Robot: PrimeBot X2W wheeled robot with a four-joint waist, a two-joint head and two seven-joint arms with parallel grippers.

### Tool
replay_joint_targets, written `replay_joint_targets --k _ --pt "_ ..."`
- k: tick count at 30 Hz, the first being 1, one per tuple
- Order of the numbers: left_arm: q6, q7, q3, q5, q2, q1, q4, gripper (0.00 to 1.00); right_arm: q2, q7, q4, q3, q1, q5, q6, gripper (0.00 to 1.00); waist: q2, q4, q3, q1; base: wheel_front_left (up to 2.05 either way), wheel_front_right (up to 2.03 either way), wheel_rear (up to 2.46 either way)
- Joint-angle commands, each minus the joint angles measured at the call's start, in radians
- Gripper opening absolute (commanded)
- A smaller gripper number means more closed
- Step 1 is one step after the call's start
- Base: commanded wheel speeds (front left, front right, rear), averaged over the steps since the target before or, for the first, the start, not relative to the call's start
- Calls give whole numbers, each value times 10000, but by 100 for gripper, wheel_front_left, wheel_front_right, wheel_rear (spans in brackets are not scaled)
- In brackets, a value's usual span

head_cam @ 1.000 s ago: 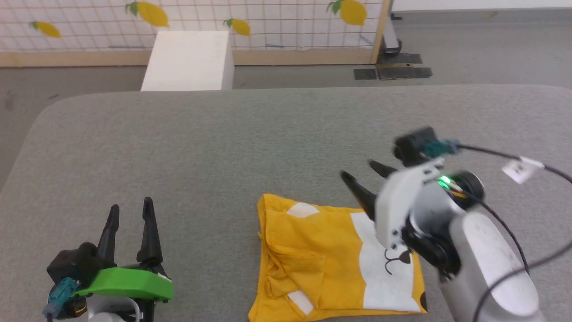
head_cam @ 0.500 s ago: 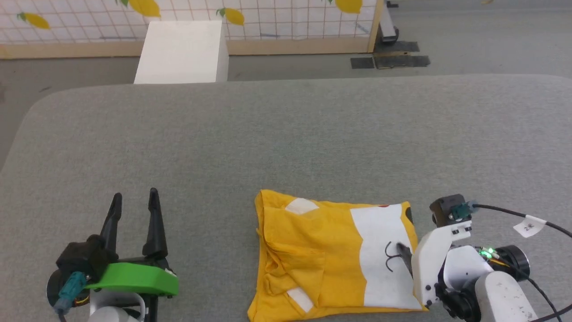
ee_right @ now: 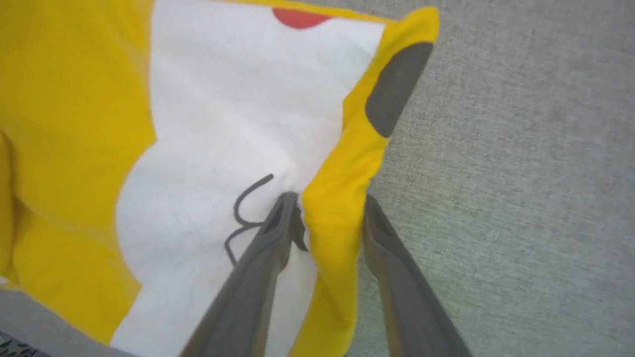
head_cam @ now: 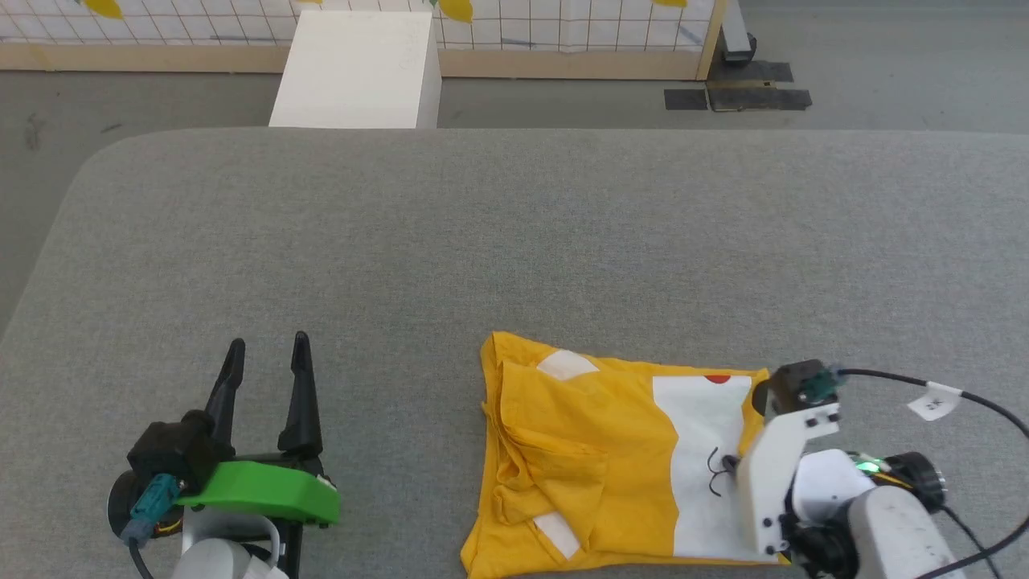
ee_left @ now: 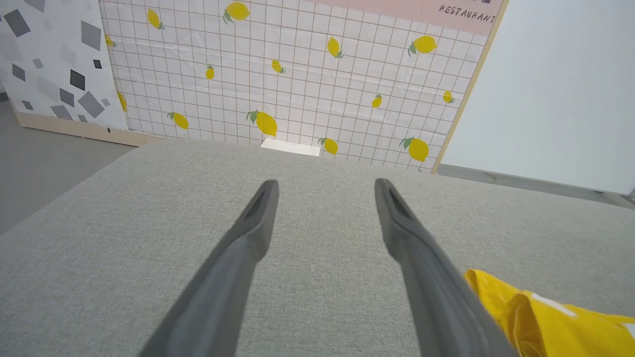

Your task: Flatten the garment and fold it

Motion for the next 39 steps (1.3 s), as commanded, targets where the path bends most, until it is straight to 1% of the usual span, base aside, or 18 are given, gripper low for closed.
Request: replay_joint_targets --k 1,4,7,9,12,14,17,20,22,25,28,33,39 --pt "-59 -45 7 172 -63 -111 59 100 43 181 372 143 153 70 -15 0 0 1 -42 0 0 0 0" --pt "-38 -45 40 239 -71 -71 147 100 -16 205 161 292 -67 221 -15 0 0 -22 -147 0 0 0 0" --pt "103 -45 154 375 -54 20 173 100 -435 348 -206 747 -276 512 -15 0 0 -150 -259 0 0 0 0" --pt "286 -45 289 555 29 157 72 100 -862 550 -487 1151 -438 748 -15 0 0 -437 -275 0 0 0 0" --pt "585 -45 529 727 79 361 -176 100 -1749 956 -912 1719 -775 1081 -15 0 0 -1071 -115 0 0 0 0" --pt "671 -45 611 785 89 410 -356 100 -2374 1188 -1112 1973 -1065 1192 -15 0 0 -1552 81 0 0 0 0" --pt "695 -45 649 798 93 342 -517 100 -3096 1400 -1175 2032 -1542 1393 -15 0 0 -2262 473 0 0 0 0" --pt "653 -45 621 808 134 92 -590 100 -3680 1471 -918 1807 -2070 1440 -15 0 0 -2931 863 0 0 0 0" --pt "605 -45 561 843 203 -87 -626 100 -3951 1358 -650 1597 -2453 1410 -15 0 0 -3321 1150 0 0 0 0" --pt "542 17 458 924 348 -373 -680 100 -4169 1041 -151 1166 -3001 1231 -15 0 0 -3769 1549 0 0 0 0" --pt "484 184 376 997 529 -706 -797 100 -4181 722 401 586 -3484 988 -15 0 0 -4048 2021 0 0 0 0" --pt "434 501 265 1137 813 -1184 -1245 100 -4067 150 1180 -739 -4184 346 -15 0 0 -4140 2869 0 0 0 0" --pt "327 948 98 1365 1229 -1538 -1758 100 -3957 -202 1766 -2553 -4932 -446 -15 0 0 -3748 3704 0 0 0 0"
